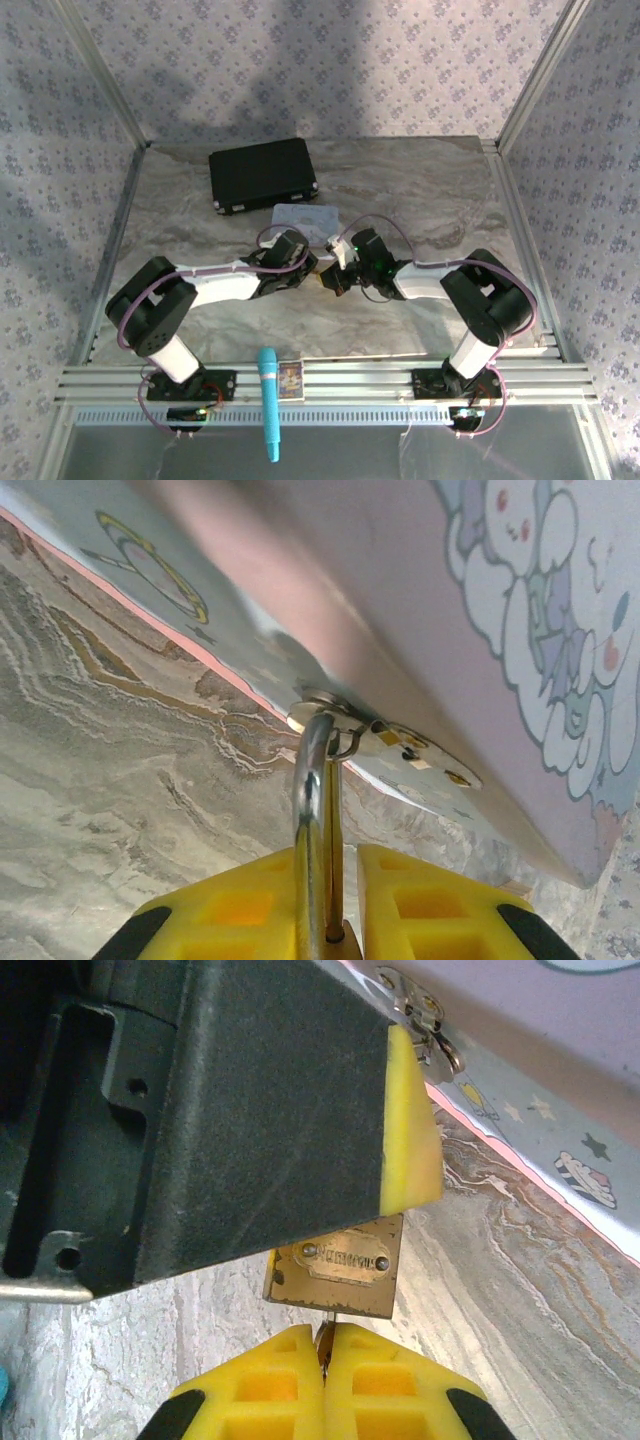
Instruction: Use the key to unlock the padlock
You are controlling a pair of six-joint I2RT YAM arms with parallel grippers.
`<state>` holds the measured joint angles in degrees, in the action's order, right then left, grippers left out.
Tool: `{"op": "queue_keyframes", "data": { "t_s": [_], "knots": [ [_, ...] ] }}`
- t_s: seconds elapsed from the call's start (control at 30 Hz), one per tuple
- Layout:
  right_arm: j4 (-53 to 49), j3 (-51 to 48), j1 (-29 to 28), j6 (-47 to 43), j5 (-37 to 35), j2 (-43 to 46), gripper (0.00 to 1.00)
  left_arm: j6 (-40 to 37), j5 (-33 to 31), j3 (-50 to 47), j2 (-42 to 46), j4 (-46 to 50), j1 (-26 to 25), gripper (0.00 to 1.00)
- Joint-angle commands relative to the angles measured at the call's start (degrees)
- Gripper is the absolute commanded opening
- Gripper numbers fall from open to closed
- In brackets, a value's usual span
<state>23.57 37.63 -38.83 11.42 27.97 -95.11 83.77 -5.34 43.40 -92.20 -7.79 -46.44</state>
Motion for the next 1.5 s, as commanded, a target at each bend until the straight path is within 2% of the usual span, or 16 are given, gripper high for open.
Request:
{"op": "queue_keyframes", "data": {
  "t_s": [0.0, 0.27, 0.57, 0.63, 0.83, 1.0, 1.17, 1.33, 1.4, 1.47],
  "knots": [
    [-0.41, -0.31, 0.61, 1.57, -5.35, -0.77, 0.0, -1.7, -0.06, -0.18, 2.55, 4.21, -1.11, 0.25],
    [-0.81, 0.0, 0.05, 1.31, -5.68, -0.86, 0.0, -1.87, -0.11, 0.11, 2.79, 4.54, -1.28, 0.24],
    [-1.25, 0.61, -0.54, 1.5, -6.6, -1.24, 0.03, -2.34, -0.02, 0.37, 2.73, 4.94, -1.55, 0.12],
    [-1.25, 0.36, -0.43, 1.76, -6.69, -1.09, 0.07, -2.43, -0.1, 0.23, 2.98, 5.13, -1.55, 0.09],
    [1.24, -3.02, 1.69, 4.44, -7.15, 1.92, 0.38, -3.14, -0.83, -0.89, 3.78, 5.72, -1.17, 0.04],
    [0.53, -4.75, 2.53, 5.19, -10.1, 6.32, 0.55, -5.39, -0.98, -1.15, 4.05, 8.14, -0.85, 0.04],
    [-1.67, -3.77, 3.05, 6.8, -13.7, 9.48, 0.57, -10.32, -0.67, -0.61, 4.3, 12.52, 0.53, 0.04],
    [-9.68, 2.28, 2.99, 9.55, -21.47, 9.99, 0.6, -14.57, -1.02, -0.14, 4.45, 16.57, 1.49, 0.04],
    [-12.52, 5.32, 2.95, 10.29, -23.0, 9.31, 0.68, -15.36, -1.59, 0.15, 4.79, 17.8, 1.44, 0.04],
    [-14.47, 8.17, 2.94, 11.05, -23.39, 7.9, 0.69, -15.71, -1.85, 0.1, 5.01, 17.79, 1.47, 0.04]
  ]
}}
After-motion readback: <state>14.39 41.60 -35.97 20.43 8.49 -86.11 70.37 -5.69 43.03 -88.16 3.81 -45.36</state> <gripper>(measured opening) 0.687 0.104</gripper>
